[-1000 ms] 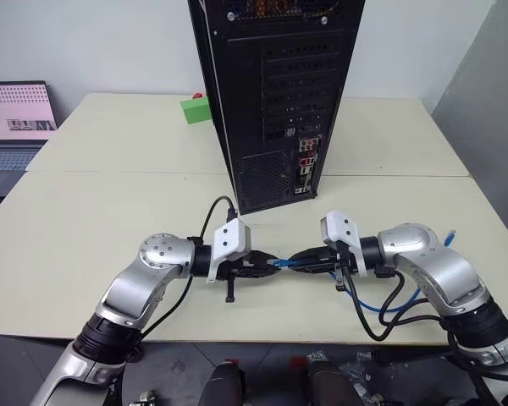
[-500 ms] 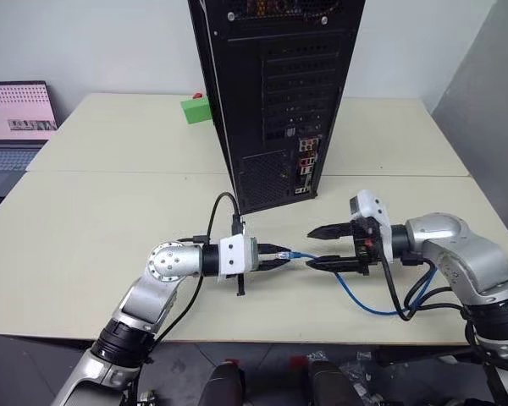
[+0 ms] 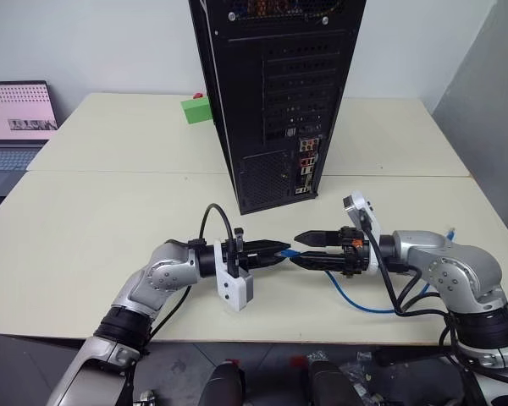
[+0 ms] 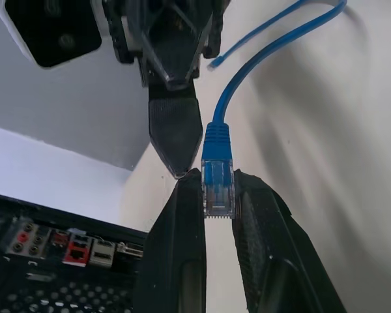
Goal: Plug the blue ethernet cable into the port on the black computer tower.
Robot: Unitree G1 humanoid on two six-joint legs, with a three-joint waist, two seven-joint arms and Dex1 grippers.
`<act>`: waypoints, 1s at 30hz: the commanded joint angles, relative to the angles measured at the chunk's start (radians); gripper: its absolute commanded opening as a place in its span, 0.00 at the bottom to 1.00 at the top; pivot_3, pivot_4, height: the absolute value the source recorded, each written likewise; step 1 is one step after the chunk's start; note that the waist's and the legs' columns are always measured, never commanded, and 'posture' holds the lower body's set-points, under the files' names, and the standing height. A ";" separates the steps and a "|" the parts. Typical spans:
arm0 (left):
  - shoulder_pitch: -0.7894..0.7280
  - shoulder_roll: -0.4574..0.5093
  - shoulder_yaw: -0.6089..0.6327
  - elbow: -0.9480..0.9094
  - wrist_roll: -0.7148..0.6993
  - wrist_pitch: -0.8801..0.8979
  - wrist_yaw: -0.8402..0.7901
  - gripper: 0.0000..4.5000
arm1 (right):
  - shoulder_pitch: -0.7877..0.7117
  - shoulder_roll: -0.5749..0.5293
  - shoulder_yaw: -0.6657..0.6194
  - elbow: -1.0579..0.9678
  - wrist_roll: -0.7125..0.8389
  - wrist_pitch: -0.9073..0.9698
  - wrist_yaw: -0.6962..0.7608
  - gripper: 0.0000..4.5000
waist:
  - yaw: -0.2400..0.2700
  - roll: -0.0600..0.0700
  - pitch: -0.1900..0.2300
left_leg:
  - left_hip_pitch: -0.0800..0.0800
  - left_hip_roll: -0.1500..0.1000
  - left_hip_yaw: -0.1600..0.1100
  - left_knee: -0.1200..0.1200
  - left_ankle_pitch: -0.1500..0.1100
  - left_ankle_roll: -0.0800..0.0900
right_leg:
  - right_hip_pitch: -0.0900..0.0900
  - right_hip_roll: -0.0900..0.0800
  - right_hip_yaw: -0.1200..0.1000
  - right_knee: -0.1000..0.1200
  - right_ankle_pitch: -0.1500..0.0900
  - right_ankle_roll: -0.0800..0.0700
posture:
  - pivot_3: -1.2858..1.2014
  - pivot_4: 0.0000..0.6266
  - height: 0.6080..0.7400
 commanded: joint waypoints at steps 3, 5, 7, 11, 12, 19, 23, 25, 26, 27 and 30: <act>-0.025 0.022 0.013 0.000 0.022 -0.038 0.077 0.07 | -0.005 0.022 -0.007 -0.026 0.032 0.000 -0.024 0.74 | -0.001 0.000 0.000 | 0.000 0.000 0.000 0.000 0.000 0.000 | 0.000 0.000 0.000 0.000 0.000 0.000 | 0.52 0.24 1.00; -0.026 0.027 0.011 0.000 0.030 -0.039 0.092 0.07 | -0.005 0.023 -0.004 -0.025 0.033 0.001 -0.026 0.74 | -0.001 0.000 0.000 | 0.000 0.000 0.000 0.000 0.000 0.000 | 0.000 0.000 0.000 0.000 0.000 0.000 | 0.52 0.24 1.00; -0.026 0.030 0.009 -0.001 0.037 -0.039 0.105 0.07 | -0.006 0.025 0.000 -0.023 0.033 0.000 -0.029 0.65 | -0.001 0.000 0.000 | 0.000 0.000 0.000 0.000 0.000 0.000 | 0.000 0.000 0.000 0.000 0.000 0.000 | 0.52 0.24 1.00; -0.026 0.034 0.005 -0.009 0.046 -0.035 0.125 0.07 | -0.008 0.033 0.003 -0.026 0.038 0.003 -0.039 0.43 | -0.001 0.000 0.000 | 0.000 0.000 0.000 0.000 0.000 0.000 | 0.000 0.000 0.000 0.000 0.000 0.000 | 0.52 0.24 1.00; -0.027 0.034 0.005 -0.009 0.047 -0.033 0.130 0.07 | -0.008 0.033 0.003 -0.026 0.039 0.004 -0.041 0.38 | -0.001 0.000 0.000 | 0.000 0.000 0.000 0.000 0.000 0.000 | 0.000 0.000 0.000 0.000 0.000 0.000 | 0.52 0.24 1.00; -0.032 0.035 0.002 -0.015 0.062 -0.030 0.153 0.07 | -0.011 0.044 0.005 -0.026 0.047 0.009 -0.056 0.02 | -0.001 0.000 0.000 | 0.000 0.000 0.000 0.000 0.000 0.000 | 0.000 0.000 0.000 0.000 0.000 0.000 | 0.52 0.24 1.00; -0.033 0.034 0.002 -0.016 0.070 -0.031 0.171 0.07 | -0.014 0.045 0.004 -0.020 0.048 0.013 -0.059 0.00 | -0.001 0.000 0.000 | 0.000 0.000 0.000 0.000 0.000 0.000 | 0.000 0.000 0.000 0.000 0.000 0.000 | 0.52 0.24 1.00; -0.033 0.034 0.002 -0.017 0.075 -0.032 0.176 0.07 | -0.016 0.044 0.004 -0.018 0.048 0.014 -0.059 0.00 | -0.001 0.000 0.000 | 0.000 0.000 0.000 0.000 0.000 0.000 | 0.000 0.000 0.000 0.000 0.000 0.000 | 0.52 0.24 1.00; -0.033 0.035 0.002 -0.017 0.077 -0.031 0.179 0.07 | -0.018 0.043 0.002 -0.017 0.048 0.015 -0.059 0.00 | -0.001 0.000 0.000 | 0.000 0.000 0.000 0.000 0.000 0.000 | 0.000 0.000 0.000 0.000 0.000 0.000 | 0.52 0.24 1.00; -0.032 0.035 0.002 -0.017 0.079 -0.031 0.181 0.07 | -0.020 0.041 0.001 -0.016 0.050 0.016 -0.055 0.00 | -0.001 0.000 0.000 | 0.000 0.000 0.000 0.000 0.000 0.000 | 0.000 0.000 0.000 0.000 0.000 0.000 | 0.52 0.24 1.00; -0.031 0.036 0.000 -0.015 0.085 -0.032 0.188 0.07 | -0.024 0.034 -0.013 -0.010 0.062 0.027 -0.048 0.00 | -0.001 0.000 0.000 | 0.000 0.000 0.000 0.000 0.000 0.000 | 0.000 0.000 0.000 0.000 0.000 0.000 | 0.52 0.24 1.00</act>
